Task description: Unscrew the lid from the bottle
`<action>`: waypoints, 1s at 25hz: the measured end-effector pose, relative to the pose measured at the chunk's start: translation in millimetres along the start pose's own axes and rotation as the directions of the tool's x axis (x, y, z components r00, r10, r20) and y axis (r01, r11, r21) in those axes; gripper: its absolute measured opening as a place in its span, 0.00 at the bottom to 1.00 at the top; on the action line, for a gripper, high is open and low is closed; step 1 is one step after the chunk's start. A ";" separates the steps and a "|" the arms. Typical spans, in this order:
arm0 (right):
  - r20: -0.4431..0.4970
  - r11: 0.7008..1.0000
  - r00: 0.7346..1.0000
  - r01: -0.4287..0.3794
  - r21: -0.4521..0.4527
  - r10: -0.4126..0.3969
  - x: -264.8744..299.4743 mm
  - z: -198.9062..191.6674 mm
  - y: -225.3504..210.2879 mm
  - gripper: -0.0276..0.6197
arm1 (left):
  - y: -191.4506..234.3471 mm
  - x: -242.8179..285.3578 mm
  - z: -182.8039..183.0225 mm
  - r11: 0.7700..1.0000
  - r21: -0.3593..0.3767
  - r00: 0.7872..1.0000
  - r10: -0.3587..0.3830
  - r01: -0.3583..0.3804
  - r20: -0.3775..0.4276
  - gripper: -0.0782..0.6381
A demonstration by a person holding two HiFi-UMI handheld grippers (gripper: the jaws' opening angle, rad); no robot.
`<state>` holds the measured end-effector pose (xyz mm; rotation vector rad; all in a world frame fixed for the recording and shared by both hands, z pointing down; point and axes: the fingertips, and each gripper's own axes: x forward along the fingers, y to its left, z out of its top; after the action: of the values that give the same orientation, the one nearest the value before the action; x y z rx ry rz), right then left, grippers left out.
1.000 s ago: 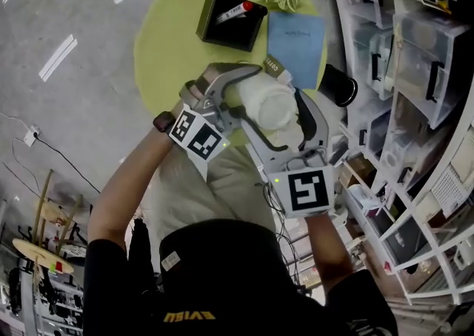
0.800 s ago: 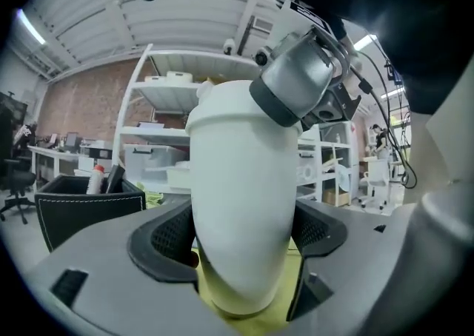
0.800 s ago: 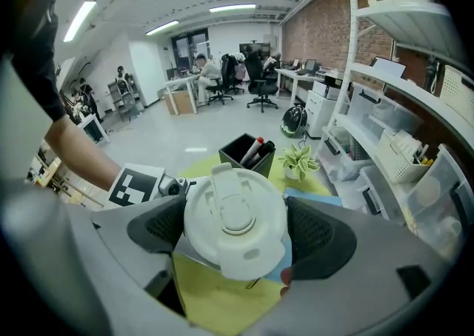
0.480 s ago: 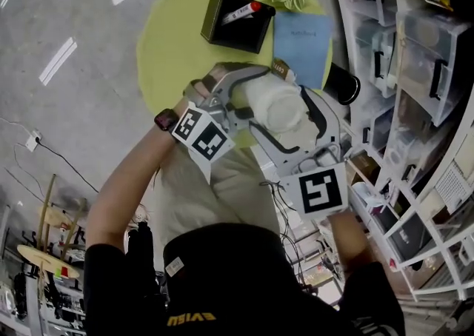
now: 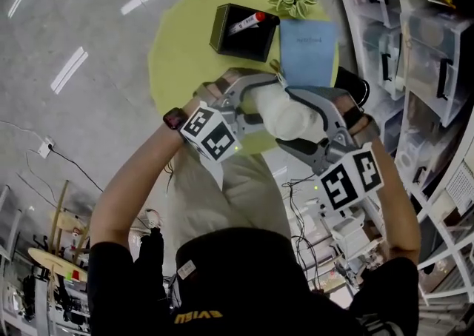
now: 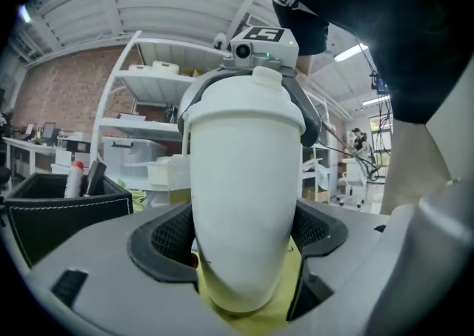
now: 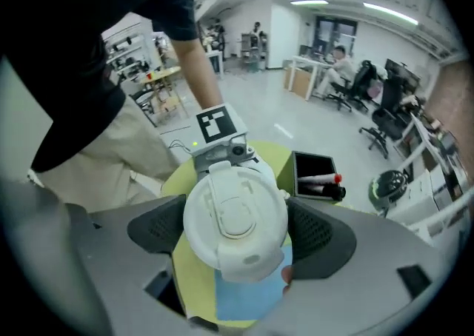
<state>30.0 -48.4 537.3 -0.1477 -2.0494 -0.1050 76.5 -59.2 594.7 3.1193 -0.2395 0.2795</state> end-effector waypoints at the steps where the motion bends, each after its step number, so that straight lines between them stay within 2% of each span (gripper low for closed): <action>1: 0.000 0.999 1.000 -0.020 -0.044 0.020 -0.8 0.3 1.4 0.70 | -0.1 0.0 0.5 1.000 0.000 1.000 -0.003 0.003 0.000 0.66; 4: -0.015 0.993 0.999 -0.050 -0.104 0.049 -3.6 -1.7 6.2 0.70 | -5.2 4.3 1.1 0.999 0.006 0.999 -0.044 0.044 0.007 0.66; 9: 0.024 0.987 0.997 -0.072 -0.146 0.077 -1.1 -1.8 6.1 0.70 | -7.7 4.8 -3.7 0.991 0.014 0.991 -0.131 0.131 -0.009 0.66; 13: 0.026 0.985 0.997 -0.069 -0.157 0.074 -0.7 -2.7 4.9 0.70 | -6.4 5.2 -4.9 0.990 0.016 0.990 -0.141 0.142 -0.014 0.66; 16: 0.047 0.993 0.998 -0.028 -0.116 0.033 -1.0 -3.5 4.2 0.71 | -8.1 5.9 -5.3 0.989 0.018 0.989 -0.146 0.147 -0.021 0.67; 18: 0.047 0.997 0.998 0.038 -0.064 -0.035 1.0 -6.6 3.3 0.72 | -8.4 6.4 -5.3 0.989 0.017 0.989 -0.147 0.147 -0.025 0.66; 20: 0.049 0.993 0.992 0.116 0.028 -0.117 1.2 -8.6 5.9 0.75 | -10.3 6.7 -5.2 0.988 0.015 0.988 -0.151 0.152 -0.025 0.66; 22: 0.079 0.961 0.973 0.199 0.190 -0.217 -4.4 -5.1 4.7 0.81 | -10.8 6.6 -5.2 0.988 0.013 0.988 -0.152 0.153 -0.022 0.67; 23: 0.086 0.926 0.956 0.244 0.287 -0.279 -8.9 -3.2 1.8 0.83 | -10.2 6.2 -5.3 0.989 0.013 0.988 -0.150 0.151 -0.021 0.66; 24: 0.081 0.873 0.935 0.289 0.392 -0.345 -14.1 -2.6 -1.4 0.84 | -9.4 5.7 -5.3 0.989 0.011 0.989 -0.146 0.147 -0.020 0.67; 25: 0.067 0.797 0.905 0.332 0.505 -0.419 -20.1 -3.2 -5.2 0.84 | -8.8 5.3 -5.2 0.990 0.009 0.990 -0.139 0.139 -0.019 0.67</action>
<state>41.3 -55.2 520.9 0.5923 -2.1919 0.1851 82.0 -51.3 600.9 3.1220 -0.0198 0.3079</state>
